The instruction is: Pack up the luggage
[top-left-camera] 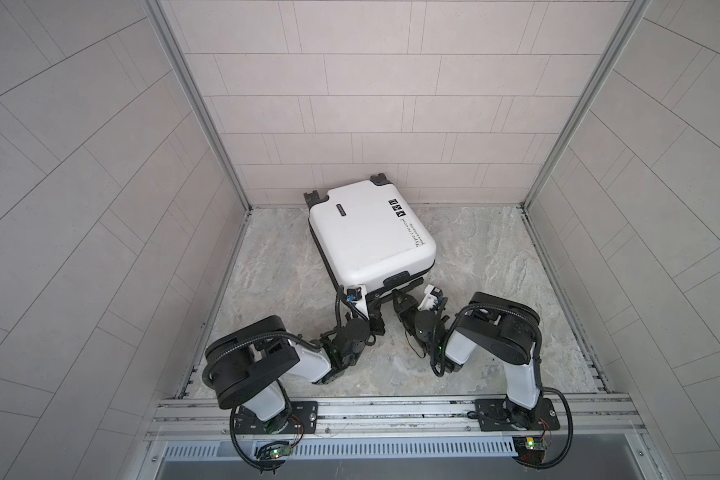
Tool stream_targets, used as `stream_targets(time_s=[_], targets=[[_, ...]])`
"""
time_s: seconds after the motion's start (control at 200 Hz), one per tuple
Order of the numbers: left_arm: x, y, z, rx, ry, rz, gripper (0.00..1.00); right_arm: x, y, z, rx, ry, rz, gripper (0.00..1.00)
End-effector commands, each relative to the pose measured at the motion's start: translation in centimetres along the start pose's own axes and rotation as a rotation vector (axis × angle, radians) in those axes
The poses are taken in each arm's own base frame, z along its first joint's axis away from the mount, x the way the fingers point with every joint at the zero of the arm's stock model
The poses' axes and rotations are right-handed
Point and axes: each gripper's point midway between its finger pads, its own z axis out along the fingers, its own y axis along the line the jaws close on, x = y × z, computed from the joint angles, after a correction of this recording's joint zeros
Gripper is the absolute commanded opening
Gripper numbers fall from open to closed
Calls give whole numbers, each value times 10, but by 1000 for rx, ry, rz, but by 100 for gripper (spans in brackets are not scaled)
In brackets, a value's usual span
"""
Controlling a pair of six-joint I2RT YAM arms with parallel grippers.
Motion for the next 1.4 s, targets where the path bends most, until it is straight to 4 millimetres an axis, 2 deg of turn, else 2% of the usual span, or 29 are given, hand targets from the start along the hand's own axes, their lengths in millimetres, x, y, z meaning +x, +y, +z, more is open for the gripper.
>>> stream_targets(time_s=[0.0, 0.095, 0.14, 0.23, 0.325, 0.535, 0.625, 0.746, 0.946, 1.191, 1.396], targets=[[-57, -84, -18, 311, -156, -83, 0, 73, 23, -8, -96, 301, -140, 0], [-58, -71, -22, 267, -170, -81, 0, 70, 19, -11, -86, 299, -149, 0], [-57, -65, -24, 246, -173, -79, 0, 66, 14, -14, -71, 293, -152, 15], [-58, -56, -28, 217, -178, -75, 0, 55, 2, -18, -39, 280, -161, 36], [-51, -46, -31, 189, -162, -57, 0, 41, -8, -23, -8, 265, -168, 46], [-50, -32, -37, 138, -153, -39, 0, 6, -18, -33, 24, 230, -192, 51], [-49, -25, -40, 114, -150, -32, 0, -5, -16, -39, 16, 233, -212, 55], [-49, -15, -44, 76, -146, -23, 0, -8, -16, -45, 9, 271, -236, 59], [-48, 2, -52, 16, -140, 3, 0, -7, -20, -58, 32, 318, -316, 59], [-47, 29, -66, -89, -117, 35, 0, -28, -20, -76, 138, 311, -483, 59], [-48, 44, -76, -143, -97, 60, 0, -65, 6, -89, 142, 246, -572, 60]])
